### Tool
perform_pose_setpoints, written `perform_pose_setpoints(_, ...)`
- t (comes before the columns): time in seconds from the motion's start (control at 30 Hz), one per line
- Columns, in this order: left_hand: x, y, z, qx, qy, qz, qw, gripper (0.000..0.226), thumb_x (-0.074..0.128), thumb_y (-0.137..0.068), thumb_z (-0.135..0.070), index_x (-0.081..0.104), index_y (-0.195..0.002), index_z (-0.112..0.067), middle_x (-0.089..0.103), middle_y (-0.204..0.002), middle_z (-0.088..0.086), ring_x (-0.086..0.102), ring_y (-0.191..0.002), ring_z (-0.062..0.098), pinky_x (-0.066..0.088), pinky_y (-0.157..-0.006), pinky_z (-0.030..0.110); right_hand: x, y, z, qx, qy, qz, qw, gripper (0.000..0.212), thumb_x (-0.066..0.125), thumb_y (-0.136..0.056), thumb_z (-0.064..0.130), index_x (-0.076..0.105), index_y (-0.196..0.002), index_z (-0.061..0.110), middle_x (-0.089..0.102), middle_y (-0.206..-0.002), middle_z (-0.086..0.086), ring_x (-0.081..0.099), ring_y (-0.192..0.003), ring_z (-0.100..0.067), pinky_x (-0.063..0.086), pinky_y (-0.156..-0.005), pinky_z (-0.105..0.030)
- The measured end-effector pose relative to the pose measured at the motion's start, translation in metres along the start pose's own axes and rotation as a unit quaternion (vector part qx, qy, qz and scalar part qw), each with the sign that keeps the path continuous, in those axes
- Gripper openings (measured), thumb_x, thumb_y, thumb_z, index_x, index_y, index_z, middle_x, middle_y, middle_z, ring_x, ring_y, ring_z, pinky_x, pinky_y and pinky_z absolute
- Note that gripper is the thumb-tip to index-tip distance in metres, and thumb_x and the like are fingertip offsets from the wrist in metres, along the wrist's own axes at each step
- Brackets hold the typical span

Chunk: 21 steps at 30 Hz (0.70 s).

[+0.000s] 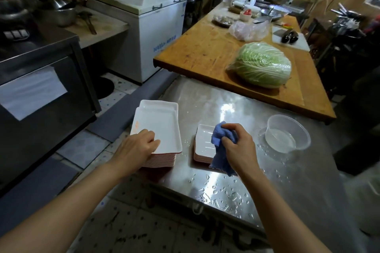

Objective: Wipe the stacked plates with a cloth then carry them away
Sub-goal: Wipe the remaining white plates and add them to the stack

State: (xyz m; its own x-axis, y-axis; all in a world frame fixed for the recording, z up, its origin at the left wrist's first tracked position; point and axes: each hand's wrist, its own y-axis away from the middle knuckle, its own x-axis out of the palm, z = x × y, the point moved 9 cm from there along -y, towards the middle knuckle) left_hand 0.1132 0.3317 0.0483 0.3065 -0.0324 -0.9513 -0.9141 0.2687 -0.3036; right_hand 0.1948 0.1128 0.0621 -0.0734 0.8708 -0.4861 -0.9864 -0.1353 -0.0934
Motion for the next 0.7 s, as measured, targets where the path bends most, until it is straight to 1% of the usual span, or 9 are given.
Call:
perform_pose_setpoints(0.07,0.01,0.002,0.006,-0.004,0.004,0.005,1.0,0.039,0.089,-0.044,0.002,0.069,-0.077,-0.003,0.058,-0.067,0.011,0.057,-0.055,0.027,0.034,-0.037,0.023,-0.002,0.002,-0.003,0.007,-0.001,-0.004,1.0,0.033,0.052,-0.086,0.001,0.058,-0.098,0.03,0.056,-0.09,0.026,0.055,-0.081,0.014,0.04,-0.064,-0.005)
perform_pose_setpoints(0.13,0.019,0.003,0.013,-0.007,0.018,0.016,1.0,0.048,0.091,-0.038,0.001,0.07,-0.081,-0.003,0.06,-0.071,0.011,0.058,-0.057,0.027,0.034,-0.038,0.023,-0.005,0.004,-0.007,0.014,-0.004,-0.013,1.0,0.033,0.052,-0.085,0.0,0.058,-0.096,0.03,0.058,-0.091,0.023,0.056,-0.083,0.009,0.041,-0.068,-0.009)
perform_pose_setpoints(0.23,0.032,0.002,0.019,-0.008,0.044,0.037,0.998,0.06,0.094,-0.033,-0.005,0.071,-0.088,-0.004,0.062,-0.077,0.011,0.06,-0.062,0.027,0.041,-0.038,0.026,-0.013,0.008,-0.013,0.025,-0.01,-0.027,0.999,0.032,0.053,-0.085,-0.001,0.06,-0.098,0.027,0.061,-0.093,0.016,0.059,-0.088,-0.001,0.047,-0.076,-0.02)
perform_pose_setpoints(0.3,0.038,0.0,0.021,-0.009,0.049,0.052,0.997,0.063,0.096,-0.034,-0.01,0.071,-0.091,-0.005,0.063,-0.081,0.011,0.061,-0.064,0.027,0.045,-0.038,0.027,-0.017,0.008,-0.018,0.031,-0.015,-0.032,0.999,0.031,0.053,-0.086,-0.001,0.06,-0.099,0.026,0.062,-0.097,0.009,0.059,-0.092,-0.007,0.049,-0.082,-0.027)
perform_pose_setpoints(0.4,0.044,-0.003,0.023,-0.012,0.044,0.062,0.997,0.063,0.097,-0.035,-0.016,0.071,-0.092,-0.006,0.064,-0.083,0.01,0.062,-0.066,0.027,0.047,-0.041,0.028,-0.023,0.005,-0.023,0.037,-0.018,-0.033,0.999,0.031,0.052,-0.086,-0.002,0.059,-0.098,0.026,0.062,-0.103,0.006,0.059,-0.097,-0.011,0.049,-0.087,-0.03)
perform_pose_setpoints(0.5,0.047,-0.006,0.026,-0.025,0.038,0.07,0.997,0.06,0.095,-0.043,-0.028,0.07,-0.092,-0.005,0.064,-0.084,0.011,0.061,-0.066,0.027,0.047,-0.042,0.029,-0.025,-0.003,-0.029,0.043,-0.019,-0.026,0.999,0.03,0.051,-0.087,-0.001,0.058,-0.099,0.025,0.061,-0.11,0.004,0.059,-0.1,-0.013,0.049,-0.09,-0.033)
perform_pose_setpoints(0.57,0.048,-0.008,0.026,-0.028,0.016,0.079,0.996,0.058,0.091,-0.047,-0.039,0.07,-0.088,-0.005,0.064,-0.082,0.01,0.06,-0.065,0.027,0.045,-0.042,0.028,-0.027,-0.009,-0.033,0.046,-0.022,-0.023,0.998,0.03,0.051,-0.087,-0.001,0.058,-0.098,0.027,0.061,-0.11,0.004,0.058,-0.1,-0.012,0.048,-0.09,-0.032)
perform_pose_setpoints(0.63,0.046,-0.014,0.024,-0.038,-0.014,0.078,0.996,0.053,0.082,-0.058,-0.052,0.069,-0.082,-0.007,0.063,-0.081,0.009,0.058,-0.065,0.026,0.042,-0.043,0.027,-0.031,-0.014,-0.039,0.047,-0.024,-0.023,0.998,0.03,0.052,-0.087,0.0,0.059,-0.099,0.027,0.061,-0.105,0.008,0.058,-0.096,-0.009,0.047,-0.087,-0.029)
perform_pose_setpoints(0.7,0.036,-0.024,0.016,-0.057,-0.028,0.044,0.997,0.053,0.066,-0.072,-0.06,0.069,-0.077,-0.008,0.063,-0.081,0.01,0.058,-0.068,0.028,0.037,-0.047,0.027,-0.036,-0.02,-0.046,0.051,-0.028,-0.021,0.998,0.03,0.052,-0.086,0.001,0.059,-0.101,0.026,0.061,-0.097,0.014,0.058,-0.092,-0.003,0.047,-0.083,-0.025)
